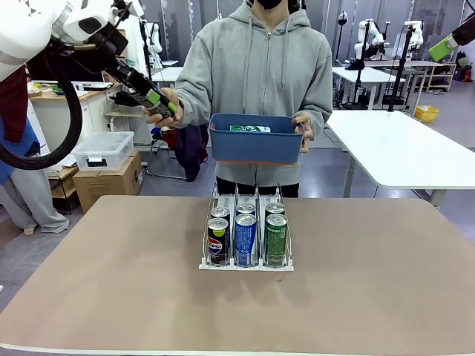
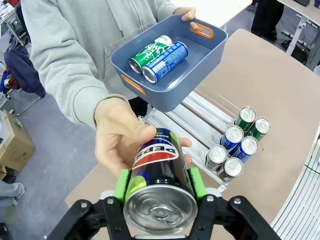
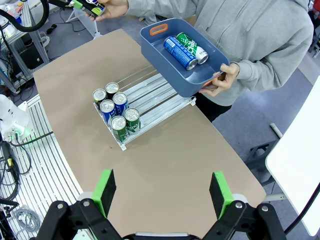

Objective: Fill the beverage cans into the dispenser.
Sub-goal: Pick up the Pepsi coke handed by the human.

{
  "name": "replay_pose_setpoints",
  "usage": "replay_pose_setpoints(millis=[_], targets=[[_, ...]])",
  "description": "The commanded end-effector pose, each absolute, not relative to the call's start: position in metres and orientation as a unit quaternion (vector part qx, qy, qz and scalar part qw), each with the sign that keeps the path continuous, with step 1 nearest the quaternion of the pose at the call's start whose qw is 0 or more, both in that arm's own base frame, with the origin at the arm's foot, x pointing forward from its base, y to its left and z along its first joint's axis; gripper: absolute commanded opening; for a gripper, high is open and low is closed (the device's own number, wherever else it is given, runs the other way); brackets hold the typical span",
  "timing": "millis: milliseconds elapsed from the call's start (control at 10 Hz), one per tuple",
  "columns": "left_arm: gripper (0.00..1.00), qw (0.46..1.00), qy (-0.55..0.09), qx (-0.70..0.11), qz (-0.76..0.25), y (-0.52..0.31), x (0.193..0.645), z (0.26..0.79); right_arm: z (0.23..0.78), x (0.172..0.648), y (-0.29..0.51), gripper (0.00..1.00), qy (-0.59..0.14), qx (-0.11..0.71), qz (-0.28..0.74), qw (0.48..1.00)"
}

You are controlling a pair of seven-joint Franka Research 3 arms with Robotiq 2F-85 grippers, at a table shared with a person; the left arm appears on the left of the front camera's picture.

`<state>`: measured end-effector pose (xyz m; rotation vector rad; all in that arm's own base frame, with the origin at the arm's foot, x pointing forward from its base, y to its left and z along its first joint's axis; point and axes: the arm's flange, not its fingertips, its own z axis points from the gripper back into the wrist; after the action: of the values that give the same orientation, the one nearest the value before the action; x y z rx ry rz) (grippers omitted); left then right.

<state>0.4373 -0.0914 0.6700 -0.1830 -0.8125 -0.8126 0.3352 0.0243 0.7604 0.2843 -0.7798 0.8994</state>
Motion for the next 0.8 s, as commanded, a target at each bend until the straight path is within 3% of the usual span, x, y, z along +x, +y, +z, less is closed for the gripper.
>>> replay_pose_setpoints(millis=[0,200,300,700], targets=[[0.00,0.833,-0.391,-0.083,-0.382,-0.0884,0.4340,0.6731,0.7602,0.3357,0.0244,1.00,-0.366,0.134,0.422,0.818],[0.00,0.828,-0.393,-0.088,-0.391,-0.0891,0.4289,0.6765,0.7602,0.3357,0.0244,1.00,-0.366,0.134,0.422,0.818],[0.07,0.835,-0.392,-0.074,-0.380,-0.0903,0.4290,0.6761,0.7602,0.3357,0.0244,1.00,-0.366,0.134,0.422,0.818],[0.07,0.833,-0.388,-0.086,-0.385,-0.0911,0.4339,0.6743,0.7602,0.3357,0.0244,1.00,-0.366,0.134,0.422,0.818]])
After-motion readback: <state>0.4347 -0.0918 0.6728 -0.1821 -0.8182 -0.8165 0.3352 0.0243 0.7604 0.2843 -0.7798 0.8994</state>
